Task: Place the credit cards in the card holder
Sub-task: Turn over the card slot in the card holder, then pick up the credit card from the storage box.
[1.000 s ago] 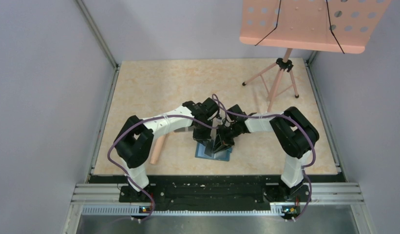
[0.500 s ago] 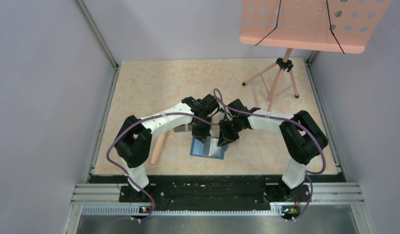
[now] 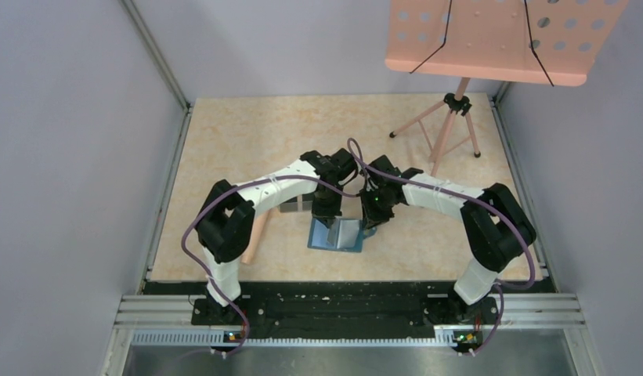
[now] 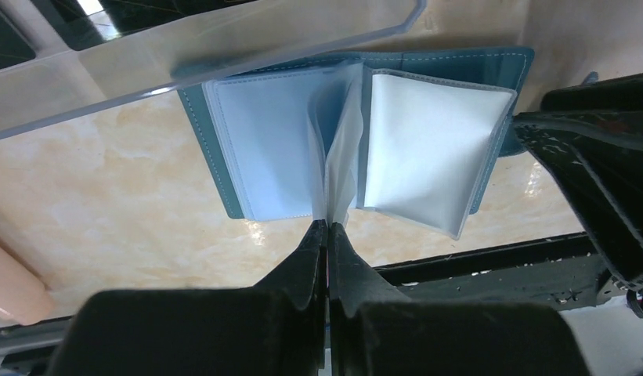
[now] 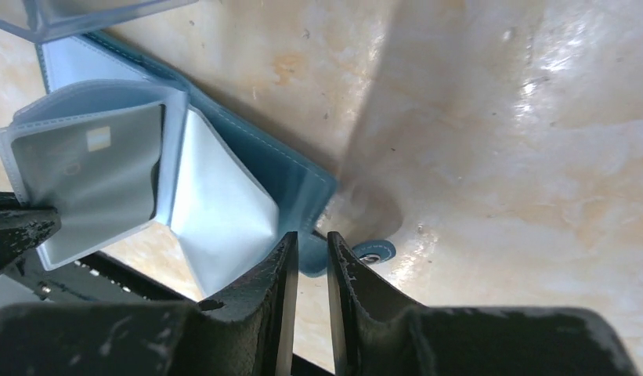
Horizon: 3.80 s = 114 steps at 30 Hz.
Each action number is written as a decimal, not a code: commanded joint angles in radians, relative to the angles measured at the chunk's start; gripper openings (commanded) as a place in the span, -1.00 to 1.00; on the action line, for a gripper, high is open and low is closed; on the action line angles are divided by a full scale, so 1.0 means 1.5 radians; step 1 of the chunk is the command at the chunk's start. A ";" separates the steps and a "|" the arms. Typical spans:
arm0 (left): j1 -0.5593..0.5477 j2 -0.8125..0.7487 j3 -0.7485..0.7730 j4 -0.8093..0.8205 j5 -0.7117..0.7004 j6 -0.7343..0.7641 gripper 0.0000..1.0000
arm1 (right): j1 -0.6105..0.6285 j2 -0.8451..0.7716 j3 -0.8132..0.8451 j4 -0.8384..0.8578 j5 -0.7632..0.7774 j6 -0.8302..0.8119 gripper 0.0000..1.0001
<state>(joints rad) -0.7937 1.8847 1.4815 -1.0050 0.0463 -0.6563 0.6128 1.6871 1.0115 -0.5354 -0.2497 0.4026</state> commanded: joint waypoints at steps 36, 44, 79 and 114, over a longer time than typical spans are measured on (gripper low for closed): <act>0.002 0.015 0.042 -0.032 -0.052 -0.013 -1.00 | 0.008 -0.006 -0.031 -0.096 0.066 0.048 -0.83; 0.002 0.018 0.020 0.073 0.098 -0.037 -0.58 | 0.007 0.022 -0.036 -0.074 0.036 0.039 -0.89; 0.255 -0.160 -0.198 0.497 0.326 -0.117 0.02 | -0.065 0.059 0.190 -0.053 -0.074 -0.024 -0.71; 0.227 0.148 0.060 0.162 0.161 0.072 -0.38 | -0.070 0.306 0.414 -0.091 -0.241 -0.032 -0.64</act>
<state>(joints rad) -0.4416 2.0762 1.5555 -0.7269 0.3401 -0.5800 0.5133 2.1323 1.6066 -0.6704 -0.5739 0.3779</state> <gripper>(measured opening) 0.317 0.266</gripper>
